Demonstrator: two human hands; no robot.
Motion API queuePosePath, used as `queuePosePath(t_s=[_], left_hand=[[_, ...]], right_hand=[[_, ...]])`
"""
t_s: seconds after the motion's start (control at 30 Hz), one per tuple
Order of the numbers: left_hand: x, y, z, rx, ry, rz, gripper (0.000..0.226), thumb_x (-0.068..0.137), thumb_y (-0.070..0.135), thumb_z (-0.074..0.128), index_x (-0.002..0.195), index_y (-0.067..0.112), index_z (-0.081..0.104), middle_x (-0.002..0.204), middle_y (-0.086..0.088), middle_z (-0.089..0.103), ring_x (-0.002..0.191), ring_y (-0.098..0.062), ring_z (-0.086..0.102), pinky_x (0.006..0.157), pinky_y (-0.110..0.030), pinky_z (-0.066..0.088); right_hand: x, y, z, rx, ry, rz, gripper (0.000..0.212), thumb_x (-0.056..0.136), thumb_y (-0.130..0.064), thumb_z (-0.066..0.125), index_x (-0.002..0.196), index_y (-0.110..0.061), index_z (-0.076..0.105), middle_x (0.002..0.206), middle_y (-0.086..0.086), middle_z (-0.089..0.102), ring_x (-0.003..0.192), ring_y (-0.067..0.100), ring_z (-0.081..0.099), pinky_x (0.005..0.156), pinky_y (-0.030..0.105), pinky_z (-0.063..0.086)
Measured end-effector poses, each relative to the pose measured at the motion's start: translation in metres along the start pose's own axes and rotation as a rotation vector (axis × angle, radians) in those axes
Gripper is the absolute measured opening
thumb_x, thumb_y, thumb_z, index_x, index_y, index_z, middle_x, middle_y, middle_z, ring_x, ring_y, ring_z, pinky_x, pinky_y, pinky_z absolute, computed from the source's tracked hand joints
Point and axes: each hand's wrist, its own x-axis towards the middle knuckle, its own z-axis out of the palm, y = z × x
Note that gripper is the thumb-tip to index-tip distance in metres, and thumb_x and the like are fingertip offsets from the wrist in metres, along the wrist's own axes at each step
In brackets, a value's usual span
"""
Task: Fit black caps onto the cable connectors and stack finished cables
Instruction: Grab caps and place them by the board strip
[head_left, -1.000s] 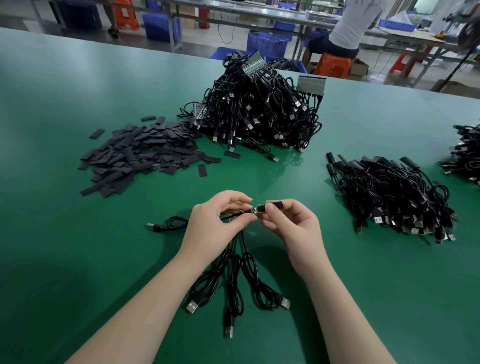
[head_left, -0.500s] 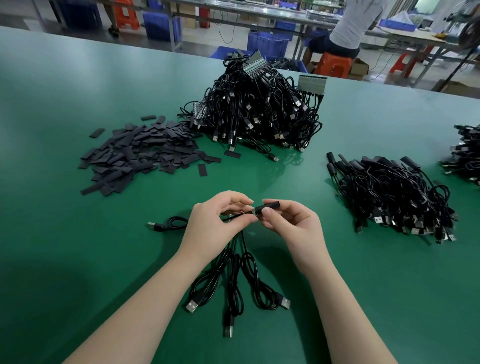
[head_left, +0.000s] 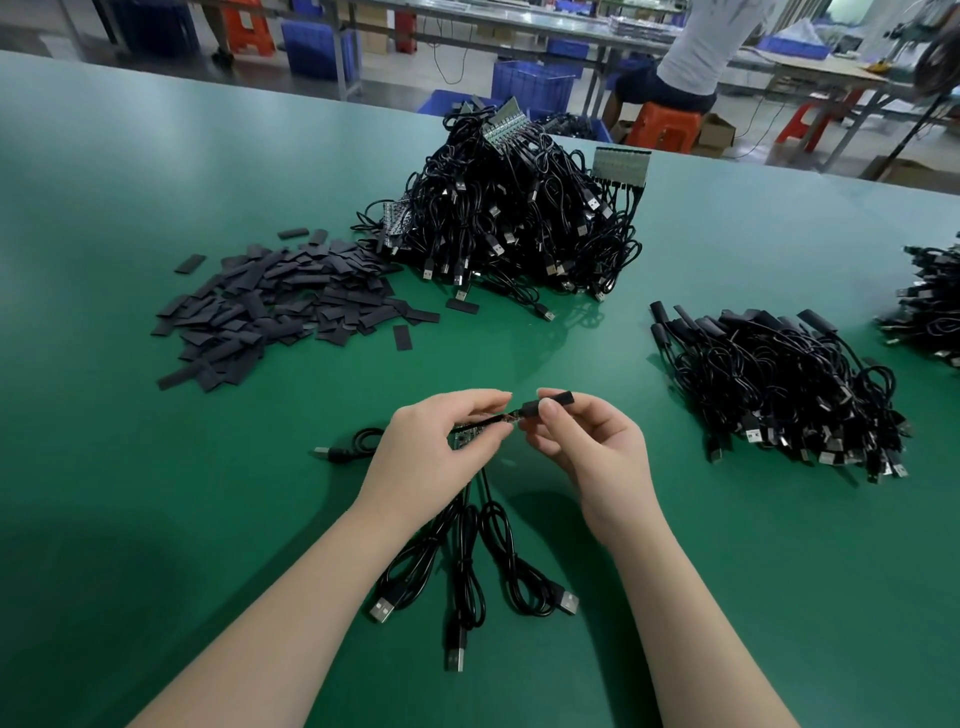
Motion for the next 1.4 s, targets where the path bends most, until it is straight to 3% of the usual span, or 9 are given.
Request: queuePosePath(t_s=[0.1,0.2,0.27,0.43,0.7,0.93,1.07,1.23,1.4], left_hand=[[0.001,-0.002,-0.002,0.121,0.044,-0.023,0.016,0.084,0.035,0.073,0.1,0.034,0.076,0.094,0.025,0.071,0.092,0.008,0.064,0.081,-0.019,0.052],[0.0,-0.001,-0.002,0.173,0.047,0.036,0.014,0.087,0.033,0.071,0.1,0.032,0.076,0.094,0.02,0.072,0.091,0.003,0.064,0.077,-0.024,0.053],[-0.001,0.001,0.0,0.201,0.04,0.084,0.014,0.088,0.031,0.071,0.1,0.029,0.077,0.094,0.018,0.073,0.09,0.001,0.065,0.075,-0.026,0.053],[-0.002,0.003,0.001,0.162,-0.006,0.098,0.02,0.084,0.038,0.068,0.1,0.03,0.076,0.091,0.019,0.073,0.088,0.0,0.065,0.076,-0.029,0.053],[0.0,0.001,0.002,0.197,0.031,0.014,0.016,0.084,0.027,0.073,0.097,0.035,0.077,0.089,0.021,0.072,0.088,0.004,0.063,0.077,-0.021,0.052],[-0.004,0.005,0.003,0.185,0.12,0.091,0.013,0.078,0.022,0.074,0.088,0.029,0.078,0.08,0.019,0.071,0.08,0.0,0.064,0.069,-0.021,0.051],[-0.005,0.007,0.006,0.175,0.172,0.104,0.008,0.076,0.024,0.07,0.08,0.024,0.077,0.075,0.015,0.071,0.075,-0.003,0.064,0.069,-0.025,0.051],[-0.005,0.008,0.005,0.174,0.155,0.102,0.007,0.077,0.025,0.07,0.079,0.026,0.076,0.073,0.016,0.069,0.075,-0.004,0.063,0.068,-0.026,0.05],[-0.005,0.009,0.004,0.157,0.143,0.095,0.01,0.077,0.025,0.069,0.082,0.025,0.078,0.076,0.016,0.07,0.077,-0.003,0.064,0.071,-0.027,0.052]], right_hand=[[0.0,0.0,0.001,0.017,0.011,0.006,0.011,0.077,-0.024,0.075,0.086,-0.025,0.08,0.087,0.007,0.076,0.087,0.02,0.074,0.077,0.024,0.057],[-0.001,0.0,0.003,-0.009,-0.001,0.021,0.005,0.081,-0.018,0.079,0.083,-0.022,0.08,0.087,0.004,0.076,0.081,0.015,0.072,0.074,0.021,0.056],[-0.002,0.001,0.005,-0.057,-0.009,0.016,0.012,0.085,-0.013,0.074,0.08,-0.022,0.08,0.091,0.002,0.077,0.078,0.011,0.071,0.072,0.02,0.056],[-0.003,0.002,0.006,-0.115,0.003,0.005,0.015,0.086,-0.014,0.074,0.083,-0.027,0.081,0.079,0.003,0.076,0.075,0.011,0.069,0.071,0.019,0.055],[-0.005,0.005,0.012,-0.189,-0.02,-0.02,0.019,0.088,-0.013,0.073,0.08,-0.028,0.08,0.076,0.0,0.075,0.07,0.005,0.067,0.07,0.017,0.054],[-0.008,0.007,0.015,-0.201,0.013,-0.047,0.022,0.089,-0.013,0.071,0.076,-0.028,0.08,0.073,-0.005,0.074,0.07,0.002,0.068,0.069,0.014,0.053],[-0.009,0.009,0.019,-0.212,-0.004,-0.048,0.017,0.091,-0.018,0.071,0.08,-0.028,0.079,0.072,-0.007,0.073,0.069,0.004,0.066,0.073,0.02,0.055],[-0.008,0.01,0.018,-0.255,-0.008,-0.053,0.016,0.089,-0.02,0.073,0.077,-0.029,0.079,0.072,-0.009,0.072,0.071,0.004,0.066,0.075,0.024,0.056],[-0.01,0.01,0.02,-0.201,0.026,-0.053,0.015,0.089,-0.018,0.072,0.079,-0.026,0.079,0.073,-0.005,0.073,0.07,0.005,0.066,0.073,0.02,0.055]])
